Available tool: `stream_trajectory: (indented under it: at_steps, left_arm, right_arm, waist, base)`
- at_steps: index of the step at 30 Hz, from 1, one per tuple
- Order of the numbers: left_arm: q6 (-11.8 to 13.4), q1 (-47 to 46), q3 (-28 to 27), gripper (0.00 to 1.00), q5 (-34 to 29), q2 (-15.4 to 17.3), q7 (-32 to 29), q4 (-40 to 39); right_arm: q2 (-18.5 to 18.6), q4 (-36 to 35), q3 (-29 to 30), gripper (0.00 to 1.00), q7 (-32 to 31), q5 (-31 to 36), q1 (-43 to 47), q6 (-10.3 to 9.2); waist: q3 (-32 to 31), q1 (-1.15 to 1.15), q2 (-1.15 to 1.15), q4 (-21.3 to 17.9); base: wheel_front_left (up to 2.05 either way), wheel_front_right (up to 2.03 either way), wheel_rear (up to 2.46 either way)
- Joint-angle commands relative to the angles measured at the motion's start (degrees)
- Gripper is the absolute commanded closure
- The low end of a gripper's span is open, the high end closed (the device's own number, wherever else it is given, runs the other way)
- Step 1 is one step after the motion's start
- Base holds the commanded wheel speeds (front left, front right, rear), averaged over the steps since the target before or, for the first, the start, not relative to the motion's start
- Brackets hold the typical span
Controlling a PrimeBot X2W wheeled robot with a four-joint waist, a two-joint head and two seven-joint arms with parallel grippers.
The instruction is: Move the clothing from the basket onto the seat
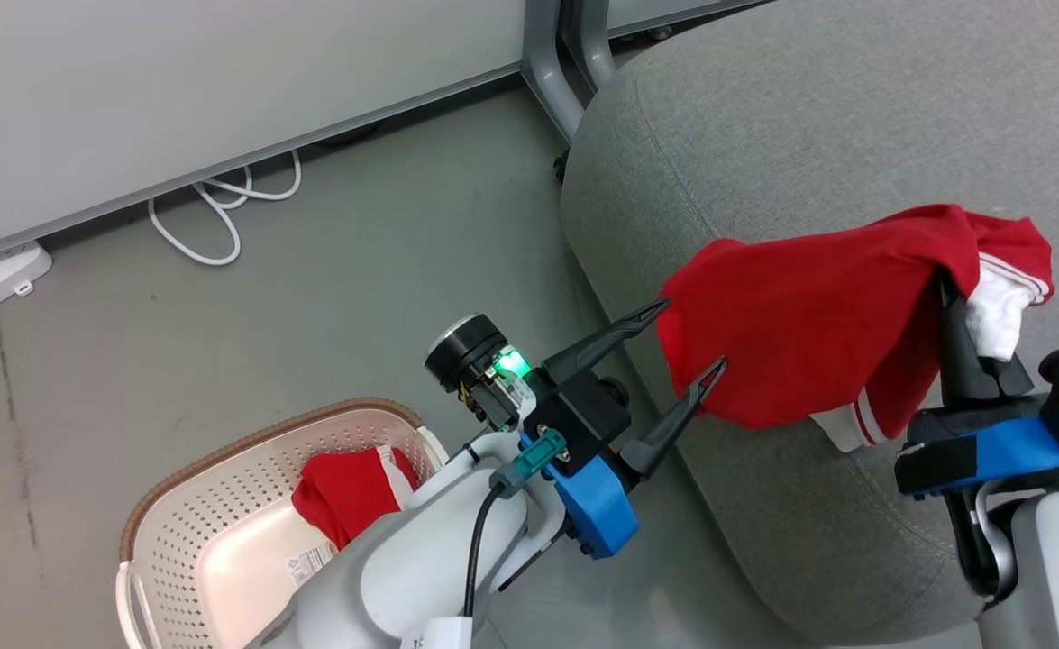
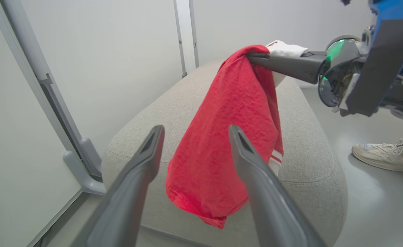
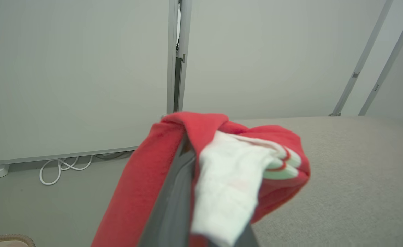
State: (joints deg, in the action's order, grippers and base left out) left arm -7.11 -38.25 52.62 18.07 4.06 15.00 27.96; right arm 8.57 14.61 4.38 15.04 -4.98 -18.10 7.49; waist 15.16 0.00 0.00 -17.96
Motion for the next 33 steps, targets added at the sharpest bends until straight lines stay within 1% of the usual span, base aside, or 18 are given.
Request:
stream_trajectory:
  at_steps: [1, 11, 19, 22, 27, 30, 33]
  left_arm:
    - [-0.40, 0.70, 0.14, 0.00, -0.30, 0.11, 0.28, -0.34]
    - [-0.45, 1.07, 0.19, 0.00, -0.51, 0.01, 0.28, -1.09]
    - [-0.32, -0.08, -1.10, 0.00, -1.11, 0.62, 0.28, -2.32]
    - [-0.05, -1.05, -1.49, 0.00, -1.80, 1.02, 0.28, -3.16]
    - [0.22, -3.47, -2.08, 0.00, -3.18, 2.24, 0.28, -4.34]
    - [0.22, -5.45, -2.15, 0.00, -4.20, 3.30, 0.22, -5.07]
    - [0.35, -7.50, -2.34, 0.00, -5.13, 4.48, -0.08, -5.95]
  right_arm:
    - [-0.40, -0.61, 0.51, 1.00, 0.22, 0.47, 1.17, 0.01]
    - [-1.09, -1.10, 1.25, 1.00, 0.22, 0.63, 1.79, 0.01]
    - [0.08, -2.87, 1.69, 1.00, 0.22, 0.95, -2.24, 0.01]
    - [0.86, -4.01, 2.40, 1.00, 0.22, 0.72, -5.35, 0.01]
    - [3.15, -5.98, 4.24, 1.00, 0.22, 0.05, -13.33, 0.01]
    - [4.94, -7.45, 6.38, 1.00, 0.21, -0.15, -18.90, 0.01]
    - [6.75, -8.64, 9.80, 1.00, 0.21, -0.55, -23.62, 0.01]
  waist:
    - [-0.19, 0.00, 0.00, -0.17]
    - [-0.48, 0.00, 0.00, -0.01]
    - [1.11, 0.00, 0.00, 0.24]
    - [3.02, 0.00, 0.00, 0.12]
    - [8.10, 0.00, 0.00, 0.05]
    - [12.29, 0.00, 0.00, 0.05]
    - [16.39, 0.00, 0.00, 0.03]
  base:
    - [0.00, 0.00, 0.00]
    - [0.00, 0.00, 0.00]
    - [0.00, 0.00, 0.00]
    - [0.00, 0.00, 0.00]
    - [0.00, 0.00, 0.00]
    - [0.00, 0.00, 0.00]
    - [0.00, 0.00, 0.00]
